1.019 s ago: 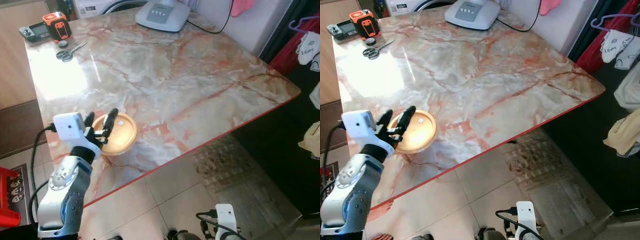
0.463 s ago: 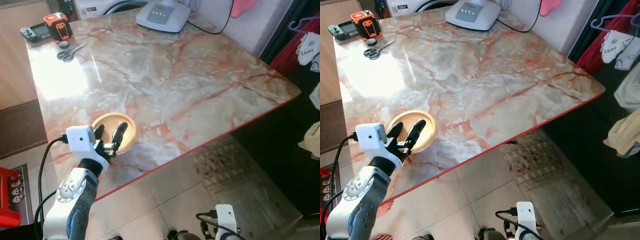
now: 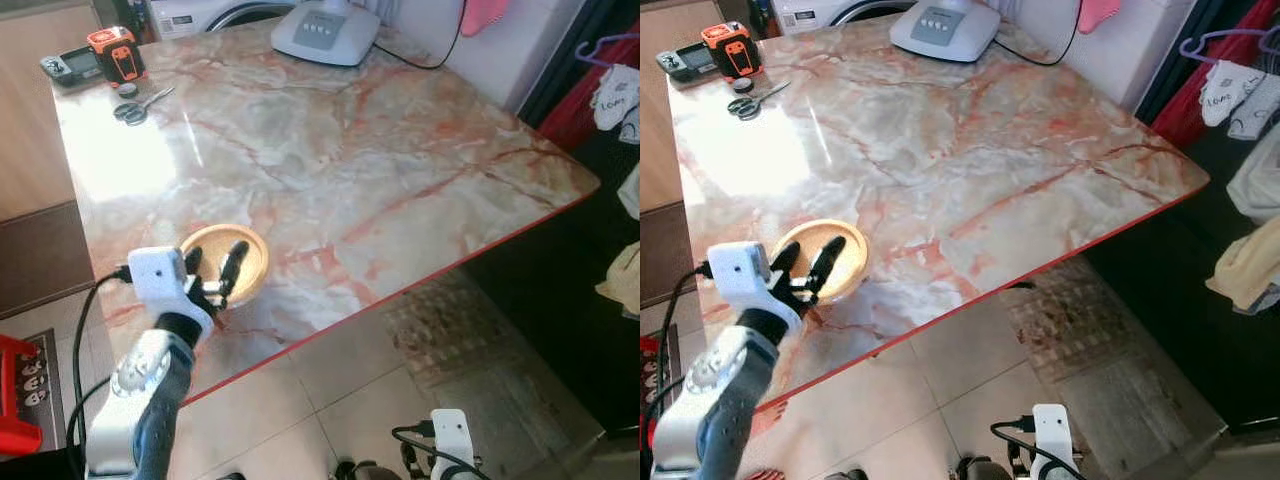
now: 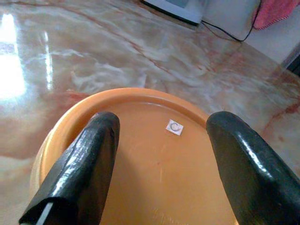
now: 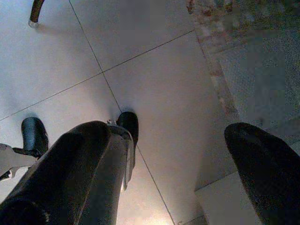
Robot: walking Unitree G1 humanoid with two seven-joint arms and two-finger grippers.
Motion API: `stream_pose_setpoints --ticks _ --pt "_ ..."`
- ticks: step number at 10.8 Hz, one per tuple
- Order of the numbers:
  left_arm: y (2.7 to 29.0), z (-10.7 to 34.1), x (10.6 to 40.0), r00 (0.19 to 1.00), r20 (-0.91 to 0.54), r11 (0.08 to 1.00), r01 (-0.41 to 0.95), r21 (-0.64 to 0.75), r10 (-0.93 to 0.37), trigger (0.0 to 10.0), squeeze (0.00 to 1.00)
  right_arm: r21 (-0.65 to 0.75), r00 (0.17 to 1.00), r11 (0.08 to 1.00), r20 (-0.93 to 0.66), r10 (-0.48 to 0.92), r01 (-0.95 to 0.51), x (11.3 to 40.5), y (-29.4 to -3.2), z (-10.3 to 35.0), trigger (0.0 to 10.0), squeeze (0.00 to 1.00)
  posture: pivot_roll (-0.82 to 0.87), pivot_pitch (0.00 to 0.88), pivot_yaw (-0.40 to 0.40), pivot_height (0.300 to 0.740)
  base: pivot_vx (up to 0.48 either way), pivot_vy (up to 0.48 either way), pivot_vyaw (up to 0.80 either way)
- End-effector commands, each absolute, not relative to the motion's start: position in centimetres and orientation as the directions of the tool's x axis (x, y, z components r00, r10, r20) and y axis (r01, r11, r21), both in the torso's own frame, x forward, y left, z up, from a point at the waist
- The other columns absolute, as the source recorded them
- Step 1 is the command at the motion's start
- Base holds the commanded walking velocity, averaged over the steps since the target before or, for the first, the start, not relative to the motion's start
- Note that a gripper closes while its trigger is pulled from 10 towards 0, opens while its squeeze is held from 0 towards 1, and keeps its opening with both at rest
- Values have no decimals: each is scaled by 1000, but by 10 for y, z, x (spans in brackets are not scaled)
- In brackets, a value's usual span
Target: Restocking fridge
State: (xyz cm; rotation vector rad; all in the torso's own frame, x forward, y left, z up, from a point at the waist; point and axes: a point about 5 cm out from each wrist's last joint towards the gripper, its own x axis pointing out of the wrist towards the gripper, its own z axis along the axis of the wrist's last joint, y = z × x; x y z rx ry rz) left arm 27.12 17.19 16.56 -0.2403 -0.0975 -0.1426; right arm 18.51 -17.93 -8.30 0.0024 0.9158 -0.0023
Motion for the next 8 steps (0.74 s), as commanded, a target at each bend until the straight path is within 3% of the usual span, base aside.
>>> stream_pose_setpoints --ticks 1,6,8 --pt "179 167 279 982 95 956 180 -232 -162 10000 0 -4 587 1000 -810 -12 14 177 -182 -87 10000 0 -105 188 -73 740 0 0 0" --pt "176 181 293 893 76 884 451 -124 -444 10000 0 -8 586 1000 -810 -17 17 178 -184 -86 10000 0 -102 197 -82 740 0 0 0" --pt "164 208 294 891 207 894 432 -120 -403 10000 0 -10 588 1000 -809 -19 18 178 -185 -86 10000 0 -104 198 -84 740 0 0 0"
